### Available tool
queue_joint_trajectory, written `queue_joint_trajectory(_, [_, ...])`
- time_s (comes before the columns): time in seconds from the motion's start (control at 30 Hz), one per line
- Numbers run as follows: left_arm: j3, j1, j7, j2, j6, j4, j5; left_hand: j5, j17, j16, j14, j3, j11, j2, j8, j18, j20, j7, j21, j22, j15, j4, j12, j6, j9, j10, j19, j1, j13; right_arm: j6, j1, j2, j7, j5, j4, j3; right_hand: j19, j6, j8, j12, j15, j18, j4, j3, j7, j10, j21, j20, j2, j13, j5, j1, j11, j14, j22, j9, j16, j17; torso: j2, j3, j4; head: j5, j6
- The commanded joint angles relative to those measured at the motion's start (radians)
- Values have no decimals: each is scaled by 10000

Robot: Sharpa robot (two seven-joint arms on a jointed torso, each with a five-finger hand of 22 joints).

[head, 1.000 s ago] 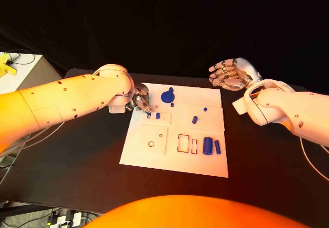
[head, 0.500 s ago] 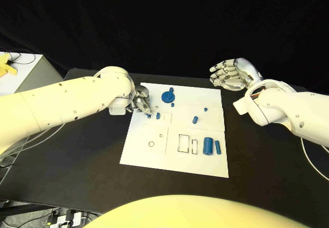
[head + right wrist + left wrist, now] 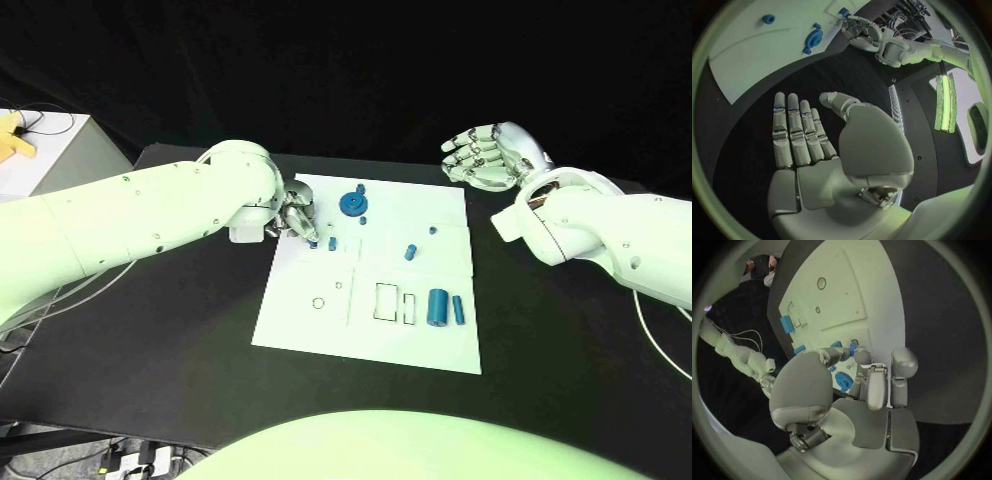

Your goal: Assemble the parts on the task board

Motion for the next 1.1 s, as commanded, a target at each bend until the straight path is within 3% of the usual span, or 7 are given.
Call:
queue_joint_trajectory(0.03, [-16, -28, -36, -12, 264, 25, -99, 50, 1263, 37, 622, 1948, 2, 99, 41, -170, -2, -4, 68, 4, -72, -1891, 4, 46, 8, 43, 42, -18, 9, 129, -6, -8, 92, -33, 17, 3, 22, -48, 51, -35, 3, 121, -47, 17, 462, 22, 9, 21, -15, -15, 53, -82, 74, 62, -9, -15, -50, -13, 3, 0, 1, 2, -1])
queue_joint_trajectory(1.1, [-6, -26, -29, 85, 344, -112, -106, 69, 1281, 43, 632, 2005, -12, 83, 37, -182, -17, -18, 105, 63, -85, -1920, -33, 79, 16, 41, 79, -35, -34, 136, -10, -4, 106, -33, 17, 3, 27, -51, 56, -37, 7, 117, -64, 12, 466, 19, 8, 21, -26, -16, 50, -91, 78, 66, -43, -23, -63, -24, -6, 12, -3, 1, -1])
